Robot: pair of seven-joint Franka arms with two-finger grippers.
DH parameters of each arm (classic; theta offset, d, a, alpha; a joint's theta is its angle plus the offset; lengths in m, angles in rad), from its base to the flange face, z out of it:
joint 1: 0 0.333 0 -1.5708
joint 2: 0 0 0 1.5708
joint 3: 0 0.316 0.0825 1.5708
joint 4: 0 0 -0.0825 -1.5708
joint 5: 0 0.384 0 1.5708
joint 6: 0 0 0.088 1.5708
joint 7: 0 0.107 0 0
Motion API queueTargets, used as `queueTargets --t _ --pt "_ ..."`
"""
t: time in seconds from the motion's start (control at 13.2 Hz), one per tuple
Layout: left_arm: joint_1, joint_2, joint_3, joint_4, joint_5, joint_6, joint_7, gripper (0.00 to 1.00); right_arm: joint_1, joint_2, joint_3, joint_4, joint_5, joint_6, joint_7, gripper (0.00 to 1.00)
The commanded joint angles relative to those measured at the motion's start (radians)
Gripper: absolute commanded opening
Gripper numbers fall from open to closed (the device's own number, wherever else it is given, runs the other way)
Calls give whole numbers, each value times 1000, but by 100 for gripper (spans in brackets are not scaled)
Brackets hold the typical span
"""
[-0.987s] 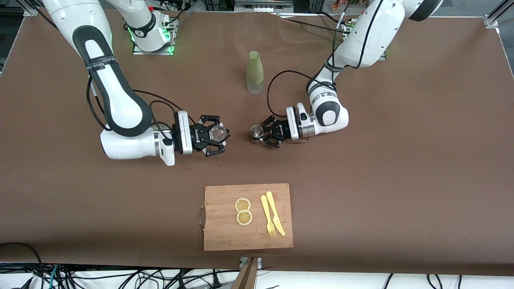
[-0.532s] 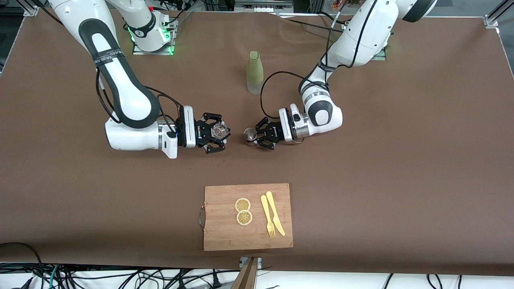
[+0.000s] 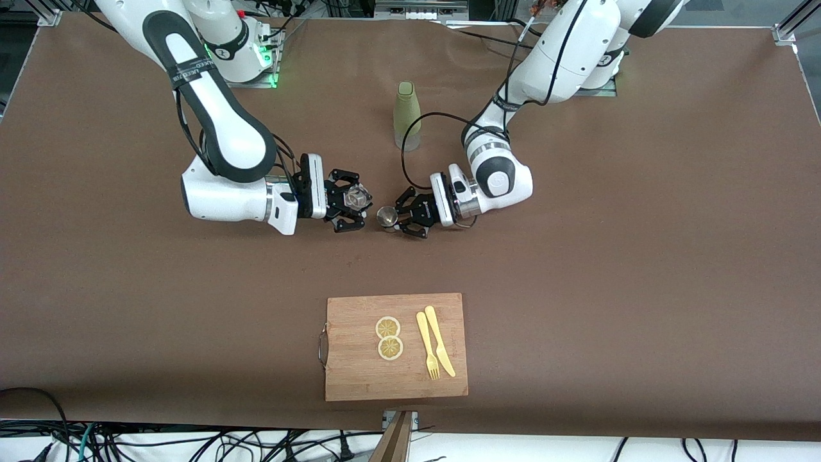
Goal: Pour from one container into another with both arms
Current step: 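Tilt the glass with the right gripper, pouring into the jigger held by the left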
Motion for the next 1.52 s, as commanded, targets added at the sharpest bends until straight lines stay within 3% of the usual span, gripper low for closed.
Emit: queueTargets --t 0.0,0.53,0.76,1.22,1.44 --pt "-34 12 14 40 -28 19 4 0 9 -29 5 -34 -32 41 6 0" --pt "-80 3 12 28 -71 45 39 0 24 -14 4 -28 -126 92 80 0" --pt "-82 -5 11 22 -75 45 39 0 21 -33 4 -27 -227 92 163 0" --pt "-85 -8 9 17 -75 43 39 0 30 -38 4 -27 -261 99 178 0" --pt "-88 -8 9 20 -91 43 39 0 52 -37 2 -19 -357 113 278 0"
